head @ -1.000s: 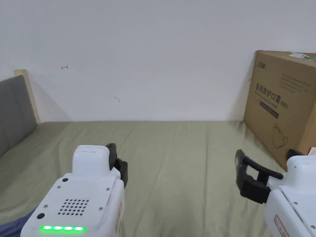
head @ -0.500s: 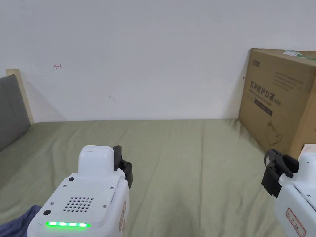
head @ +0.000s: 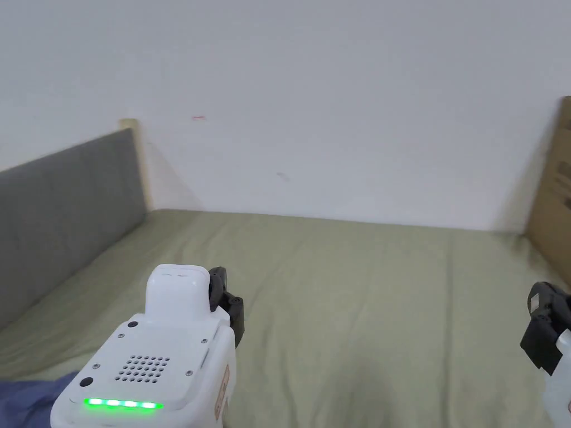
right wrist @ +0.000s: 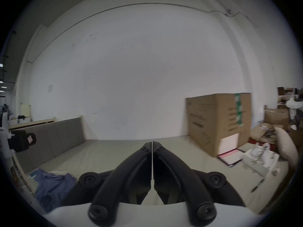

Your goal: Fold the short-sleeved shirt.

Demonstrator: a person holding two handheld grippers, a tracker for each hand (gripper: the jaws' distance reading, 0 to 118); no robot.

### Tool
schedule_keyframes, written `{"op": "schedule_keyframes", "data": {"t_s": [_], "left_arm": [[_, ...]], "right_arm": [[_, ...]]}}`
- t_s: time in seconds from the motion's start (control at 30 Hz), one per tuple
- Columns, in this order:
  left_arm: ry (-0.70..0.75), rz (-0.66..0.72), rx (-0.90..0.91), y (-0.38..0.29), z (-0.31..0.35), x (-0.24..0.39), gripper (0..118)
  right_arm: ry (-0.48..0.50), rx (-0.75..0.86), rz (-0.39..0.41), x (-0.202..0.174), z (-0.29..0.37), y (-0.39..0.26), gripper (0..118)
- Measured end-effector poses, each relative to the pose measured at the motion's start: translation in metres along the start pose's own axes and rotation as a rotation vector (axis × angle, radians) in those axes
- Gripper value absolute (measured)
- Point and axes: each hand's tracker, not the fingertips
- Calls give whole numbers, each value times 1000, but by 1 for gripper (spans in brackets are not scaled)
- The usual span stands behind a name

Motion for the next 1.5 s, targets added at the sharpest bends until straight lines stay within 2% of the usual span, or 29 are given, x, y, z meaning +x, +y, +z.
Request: {"op": "schedule_keyframes", "data": {"t_s": [0.07,0.2,0.3,0.4,0.57,0.63,0.7,0.77,0.8,0.83,0.87,0.97,1.03,1.07,1.1,1.17,1.23,1.27,1.33,1.4,1.5], "left_arm": [[88,-10,-20,3,16,-41,0],[267,8,-22,0,57,-104,0],[286,15,-53,-7,73,-127,0],[285,34,-75,-17,79,-133,0],[278,51,-104,-14,56,-139,0],[238,68,-226,-7,21,-155,0],[117,104,-497,-16,-36,-180,0],[-23,211,-782,-49,-89,-204,0],[-72,318,-876,-63,-102,-205,0],[-56,383,-932,-81,-116,-210,0],[-49,380,-970,-96,-127,-211,1],[-8,291,-1024,-131,-157,-210,21],[-4,278,-1097,-158,-175,-206,107],[-7,301,-1126,-172,-180,-209,117],[-41,326,-1103,-186,-187,-209,114],[-37,355,-1171,-217,-196,-205,114],[-3,288,-1233,-247,-201,-196,114],[13,238,-1248,-263,-202,-194,118],[45,108,-1159,-277,-210,-192,118],[93,123,-1127,-281,-206,-192,118],[92,124,-1107,-273,-202,-180,118]], "right_arm": [[143,-38,-47,-36,-13,-5,1],[286,-90,-66,-100,-23,-16,1],[391,-125,-60,-126,-23,-21,1],[405,-136,-30,-136,-23,-23,1],[415,-179,-49,-121,-25,-21,1],[405,-200,-46,-112,-27,-22,1],[384,-233,-25,-102,-31,-24,1],[359,-264,-11,-93,-36,-28,1],[352,-276,-14,-89,-38,-30,1],[345,-285,-19,-84,-39,-34,1],[337,-297,-24,-79,-40,-37,1],[303,-344,-18,-67,-45,-49,1],[282,-387,-2,-62,-50,-58,1],[273,-408,3,-59,-52,-63,1],[268,-429,4,-57,-54,-67,1],[264,-464,3,-54,-58,-75,1],[264,-494,8,-53,-61,-82,1],[267,-506,13,-53,-62,-84,1],[275,-525,23,-54,-64,-89,1],[287,-543,28,-55,-65,-92,1],[301,-553,15,-57,-67,-94,1]]}}
